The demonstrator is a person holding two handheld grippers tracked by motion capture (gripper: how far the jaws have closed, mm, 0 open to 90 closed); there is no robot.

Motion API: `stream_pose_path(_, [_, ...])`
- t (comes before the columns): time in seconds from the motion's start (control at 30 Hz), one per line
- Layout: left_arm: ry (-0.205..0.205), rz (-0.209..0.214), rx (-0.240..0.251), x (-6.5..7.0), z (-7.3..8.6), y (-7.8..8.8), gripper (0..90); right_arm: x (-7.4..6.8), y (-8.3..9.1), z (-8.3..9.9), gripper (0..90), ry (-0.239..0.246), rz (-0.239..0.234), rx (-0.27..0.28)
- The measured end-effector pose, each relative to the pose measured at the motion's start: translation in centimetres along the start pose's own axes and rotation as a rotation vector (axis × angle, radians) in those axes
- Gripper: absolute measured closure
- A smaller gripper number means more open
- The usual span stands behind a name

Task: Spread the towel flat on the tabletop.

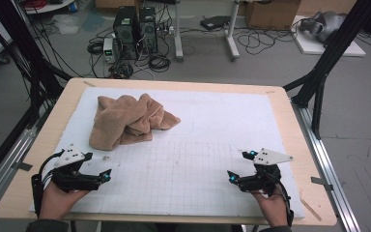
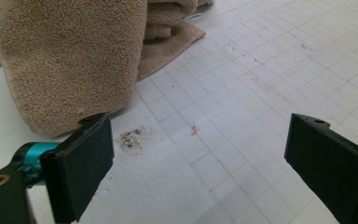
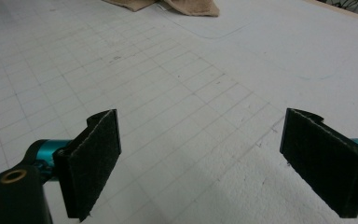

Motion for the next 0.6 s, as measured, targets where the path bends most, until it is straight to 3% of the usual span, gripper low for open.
stream_pose_path(0.17, [0.003, 0.008, -0.001, 0.0, 0.0, 0.0, 9.7, -0.2, -0.1, 0.0, 11.4, 0.011, -0.001, -0.004])
stream_pose_path(0.37, [0.000, 0.023, 0.008, -0.3, -1.1, -0.6, 11.7, -0.2, -0.3, -0.3, 11.5, 0.016, -0.006, -0.002])
stream_pose_path(0.6, [0.031, 0.028, 0.034, -1.7, -3.6, -3.6, 14.7, 0.0, -0.7, -0.9, 11.5, 0.039, -0.014, -0.006])
Point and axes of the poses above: each handheld gripper's, and its own axes: y roughly backward along the jaws, z roughly out of its underside, x roughly to its right, the point moved 10 cm from there along -y, roughly forward along the jaws, and after that the axes turned 12 degrees about x, right-handed, at the moved point
